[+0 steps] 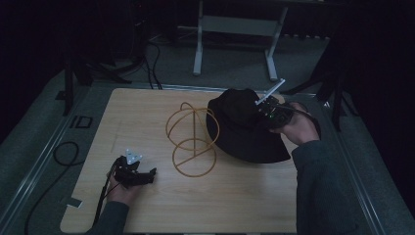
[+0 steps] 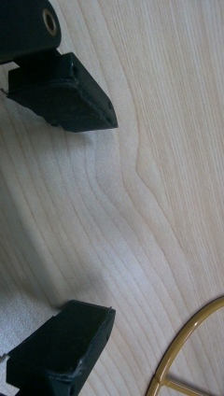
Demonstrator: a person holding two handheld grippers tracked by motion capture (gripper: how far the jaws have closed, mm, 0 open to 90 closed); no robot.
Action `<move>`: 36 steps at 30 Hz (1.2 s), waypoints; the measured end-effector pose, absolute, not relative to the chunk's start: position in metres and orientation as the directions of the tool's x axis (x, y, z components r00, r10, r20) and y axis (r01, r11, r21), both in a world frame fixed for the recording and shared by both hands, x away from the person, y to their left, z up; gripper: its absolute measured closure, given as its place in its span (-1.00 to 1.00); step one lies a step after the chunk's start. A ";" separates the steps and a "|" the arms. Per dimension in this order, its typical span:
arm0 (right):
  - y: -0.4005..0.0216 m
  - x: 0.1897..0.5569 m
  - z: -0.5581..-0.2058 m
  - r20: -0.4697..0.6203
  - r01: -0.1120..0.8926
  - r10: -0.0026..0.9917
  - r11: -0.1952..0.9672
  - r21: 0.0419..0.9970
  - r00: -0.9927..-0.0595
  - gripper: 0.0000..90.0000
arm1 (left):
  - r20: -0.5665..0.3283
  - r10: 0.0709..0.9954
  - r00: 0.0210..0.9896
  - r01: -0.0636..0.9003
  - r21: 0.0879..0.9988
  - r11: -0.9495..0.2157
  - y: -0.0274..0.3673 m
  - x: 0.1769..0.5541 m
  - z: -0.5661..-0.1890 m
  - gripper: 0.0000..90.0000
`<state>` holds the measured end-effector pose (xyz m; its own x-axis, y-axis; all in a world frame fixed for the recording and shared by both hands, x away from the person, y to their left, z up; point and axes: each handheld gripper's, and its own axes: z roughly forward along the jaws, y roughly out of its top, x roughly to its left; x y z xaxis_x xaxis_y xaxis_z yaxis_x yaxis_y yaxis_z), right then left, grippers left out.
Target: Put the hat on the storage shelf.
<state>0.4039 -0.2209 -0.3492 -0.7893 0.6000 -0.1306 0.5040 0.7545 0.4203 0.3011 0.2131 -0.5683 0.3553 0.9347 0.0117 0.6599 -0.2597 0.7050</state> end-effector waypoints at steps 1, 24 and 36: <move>-0.221 0.404 -0.348 -0.130 0.504 0.599 0.755 0.420 -0.790 0.96 | 0.012 0.935 0.355 0.660 0.705 -0.260 0.213 0.301 -0.568 -0.79; -0.223 0.400 -0.331 -0.129 0.490 0.581 0.768 0.412 -0.803 0.96 | 0.012 0.935 0.355 0.660 0.705 -0.260 0.213 0.301 -0.568 -0.79; -0.235 0.403 -0.322 -0.127 0.511 0.609 0.746 0.427 -0.783 0.96 | 0.012 0.935 0.355 0.660 0.705 -0.260 0.213 0.301 -0.568 -0.79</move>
